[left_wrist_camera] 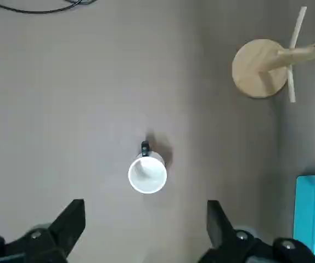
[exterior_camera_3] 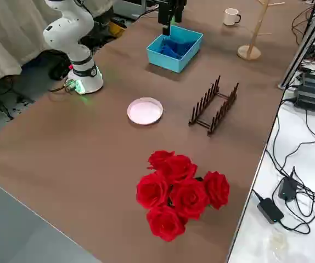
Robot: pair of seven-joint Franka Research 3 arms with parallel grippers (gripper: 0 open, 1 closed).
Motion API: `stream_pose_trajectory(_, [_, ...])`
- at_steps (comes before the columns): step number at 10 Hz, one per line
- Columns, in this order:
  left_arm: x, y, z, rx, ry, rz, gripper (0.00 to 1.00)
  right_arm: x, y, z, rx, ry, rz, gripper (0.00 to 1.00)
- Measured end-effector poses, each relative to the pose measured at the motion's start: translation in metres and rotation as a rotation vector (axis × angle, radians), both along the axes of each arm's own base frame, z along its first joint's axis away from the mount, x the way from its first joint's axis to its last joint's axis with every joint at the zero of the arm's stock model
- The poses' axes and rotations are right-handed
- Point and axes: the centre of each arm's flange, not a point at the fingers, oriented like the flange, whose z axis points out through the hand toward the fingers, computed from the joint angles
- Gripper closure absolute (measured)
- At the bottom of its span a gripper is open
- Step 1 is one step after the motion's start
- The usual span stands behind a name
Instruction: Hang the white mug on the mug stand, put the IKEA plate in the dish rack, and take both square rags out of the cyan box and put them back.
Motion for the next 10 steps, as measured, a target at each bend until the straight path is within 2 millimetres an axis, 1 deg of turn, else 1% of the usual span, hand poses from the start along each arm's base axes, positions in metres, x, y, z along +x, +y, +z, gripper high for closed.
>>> stream_pose_trajectory(4, [0.0,0.0,0.0,0.0,0.0,0.002,0.01,0.0,-0.002,0.0,0.0,0.001,-0.003,0.01])
stream_pose_trajectory(6, [0.003,-0.001,-0.008,0.001,0.017,-0.014,0.01,0.0,0.0,-0.001,0.0,0.003,0.0,0.01])
stream_pose_trajectory(8, [0.006,0.001,-0.022,0.003,0.048,-0.088,0.01,0.002,-0.001,-0.009,0.001,0.015,-0.001,0.01])
stream_pose_trajectory(9, [0.005,0.011,-0.036,-0.003,0.079,-0.106,0.01,0.006,-0.001,-0.018,0.001,0.019,-0.001,0.01])
stream_pose_trajectory(10, [0.004,0.023,-0.056,-0.015,0.117,-0.116,0.01,0.01,-0.002,-0.032,0.001,0.024,0.0,0.01])
